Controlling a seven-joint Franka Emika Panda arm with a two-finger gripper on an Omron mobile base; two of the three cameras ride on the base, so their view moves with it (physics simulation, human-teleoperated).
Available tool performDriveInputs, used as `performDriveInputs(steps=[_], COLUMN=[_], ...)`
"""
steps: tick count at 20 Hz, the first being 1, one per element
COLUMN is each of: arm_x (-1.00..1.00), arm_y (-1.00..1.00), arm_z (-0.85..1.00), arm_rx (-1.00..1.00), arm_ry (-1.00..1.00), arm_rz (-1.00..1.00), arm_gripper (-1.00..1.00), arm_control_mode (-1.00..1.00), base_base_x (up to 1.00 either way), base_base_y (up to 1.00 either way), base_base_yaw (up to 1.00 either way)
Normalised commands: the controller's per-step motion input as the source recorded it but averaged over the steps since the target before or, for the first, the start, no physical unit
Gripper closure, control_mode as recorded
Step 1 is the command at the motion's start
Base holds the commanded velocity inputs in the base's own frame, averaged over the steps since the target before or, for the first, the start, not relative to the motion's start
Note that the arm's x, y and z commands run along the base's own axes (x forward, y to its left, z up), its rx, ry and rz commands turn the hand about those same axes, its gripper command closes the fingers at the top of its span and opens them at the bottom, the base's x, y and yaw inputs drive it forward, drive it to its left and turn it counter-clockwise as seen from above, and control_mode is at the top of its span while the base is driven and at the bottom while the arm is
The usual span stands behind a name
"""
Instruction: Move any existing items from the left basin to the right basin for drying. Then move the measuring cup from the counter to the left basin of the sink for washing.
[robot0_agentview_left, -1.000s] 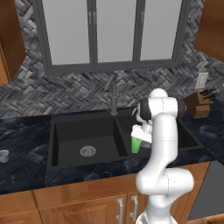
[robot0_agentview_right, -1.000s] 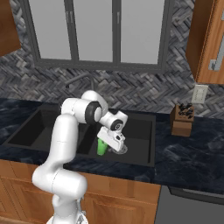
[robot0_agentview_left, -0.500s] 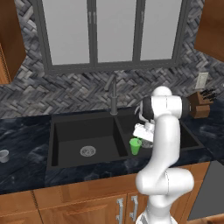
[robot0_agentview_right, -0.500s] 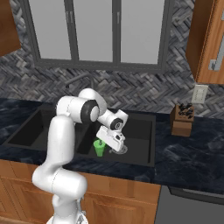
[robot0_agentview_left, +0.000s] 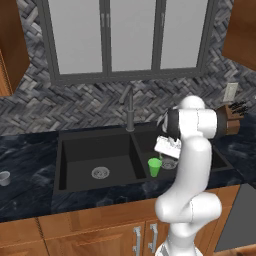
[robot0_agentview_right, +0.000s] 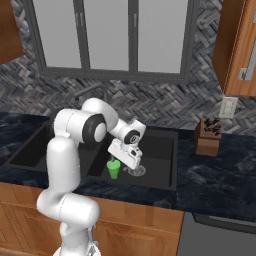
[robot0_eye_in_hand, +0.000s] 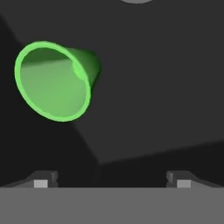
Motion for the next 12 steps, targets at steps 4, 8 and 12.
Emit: performDriveInputs(steps=[4,8,12], arm_x=[-0.14,-0.21,-0.19], arm_y=[0.0,0.0,0.0], arm_z=[0.48,0.46,0.49], arm_rx=[0.0,0.0,0.0], arm_ry=[-0.02,-0.02,0.0], arm_rz=[0.0,-0.01,0.0], arm_gripper=[-1.0,-1.0,-1.0], arm_control_mode=[-1.0,-1.0,-1.0], base_base_x=[0.0,0.0,0.0], base_base_y=[0.0,0.0,0.0], base_base_yaw=[0.0,0.0,0.0])
